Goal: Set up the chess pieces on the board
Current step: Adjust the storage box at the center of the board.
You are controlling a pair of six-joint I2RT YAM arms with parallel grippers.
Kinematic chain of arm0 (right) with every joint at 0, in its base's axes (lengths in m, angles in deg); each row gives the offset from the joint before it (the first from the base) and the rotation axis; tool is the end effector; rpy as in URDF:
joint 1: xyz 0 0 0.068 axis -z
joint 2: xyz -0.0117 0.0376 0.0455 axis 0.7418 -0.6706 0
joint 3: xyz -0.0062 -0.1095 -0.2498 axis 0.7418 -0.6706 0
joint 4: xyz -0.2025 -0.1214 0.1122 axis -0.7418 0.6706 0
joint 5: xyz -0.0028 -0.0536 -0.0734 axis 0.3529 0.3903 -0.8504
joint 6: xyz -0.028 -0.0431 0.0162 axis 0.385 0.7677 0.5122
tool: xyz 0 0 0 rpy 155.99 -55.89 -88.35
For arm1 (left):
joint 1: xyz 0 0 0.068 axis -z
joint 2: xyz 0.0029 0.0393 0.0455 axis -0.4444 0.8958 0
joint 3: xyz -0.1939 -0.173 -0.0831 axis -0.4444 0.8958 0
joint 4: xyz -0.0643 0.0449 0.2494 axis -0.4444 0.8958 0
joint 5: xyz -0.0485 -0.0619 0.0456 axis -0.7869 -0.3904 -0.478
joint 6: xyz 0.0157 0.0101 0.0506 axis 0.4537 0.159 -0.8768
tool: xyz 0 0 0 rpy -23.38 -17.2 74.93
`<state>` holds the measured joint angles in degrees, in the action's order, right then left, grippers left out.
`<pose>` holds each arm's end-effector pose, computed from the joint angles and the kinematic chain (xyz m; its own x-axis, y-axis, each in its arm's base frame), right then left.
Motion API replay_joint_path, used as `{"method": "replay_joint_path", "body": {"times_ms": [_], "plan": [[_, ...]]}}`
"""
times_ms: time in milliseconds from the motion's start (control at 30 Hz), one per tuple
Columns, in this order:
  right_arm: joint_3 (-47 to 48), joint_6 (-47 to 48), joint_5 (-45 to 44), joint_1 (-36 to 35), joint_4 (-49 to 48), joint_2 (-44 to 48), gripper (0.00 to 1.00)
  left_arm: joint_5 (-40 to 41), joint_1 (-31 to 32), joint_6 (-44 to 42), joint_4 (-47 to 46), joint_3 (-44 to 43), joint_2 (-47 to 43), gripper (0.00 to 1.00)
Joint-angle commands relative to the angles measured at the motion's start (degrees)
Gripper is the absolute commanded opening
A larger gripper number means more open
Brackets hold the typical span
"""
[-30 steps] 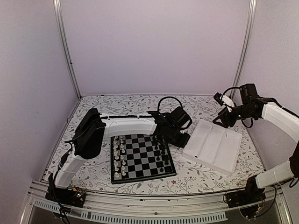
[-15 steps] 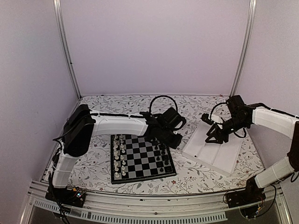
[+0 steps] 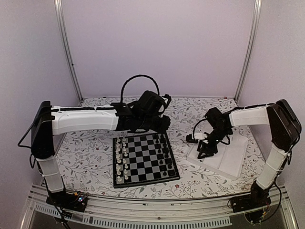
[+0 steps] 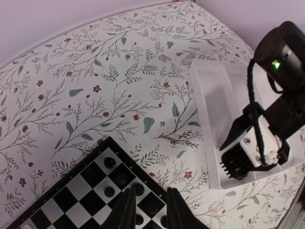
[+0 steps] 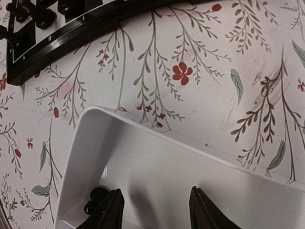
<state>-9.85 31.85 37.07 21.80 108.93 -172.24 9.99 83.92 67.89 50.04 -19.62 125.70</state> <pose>0.2743 0.1503 0.1475 -0.1156 -0.8943 -0.4323 -0.9930 0.0933 0.0725 0.2405 -0.3626 0.2664 -0.5747 0.2224 -0.7875 0.5464 0.8207 -0.1669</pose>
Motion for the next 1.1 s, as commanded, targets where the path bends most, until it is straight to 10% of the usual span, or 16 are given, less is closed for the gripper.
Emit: {"method": "replay_joint_path", "body": {"times_ms": [0,600,1067], "plan": [[5.2,4.0,-0.6,-2.5,4.4,-4.3,0.52,1.3,-1.8,0.1,0.1,3.0,-1.2,0.26],[12.3,-24.6,-5.4,-1.4,-4.0,-4.8,0.46,-1.8,-4.0,-0.3,-0.2,2.6,0.3,0.26],[13.3,-7.3,-0.2,-3.9,11.5,-2.8,0.35,-3.9,-4.1,0.7,0.2,4.2,0.0,0.26]]}}
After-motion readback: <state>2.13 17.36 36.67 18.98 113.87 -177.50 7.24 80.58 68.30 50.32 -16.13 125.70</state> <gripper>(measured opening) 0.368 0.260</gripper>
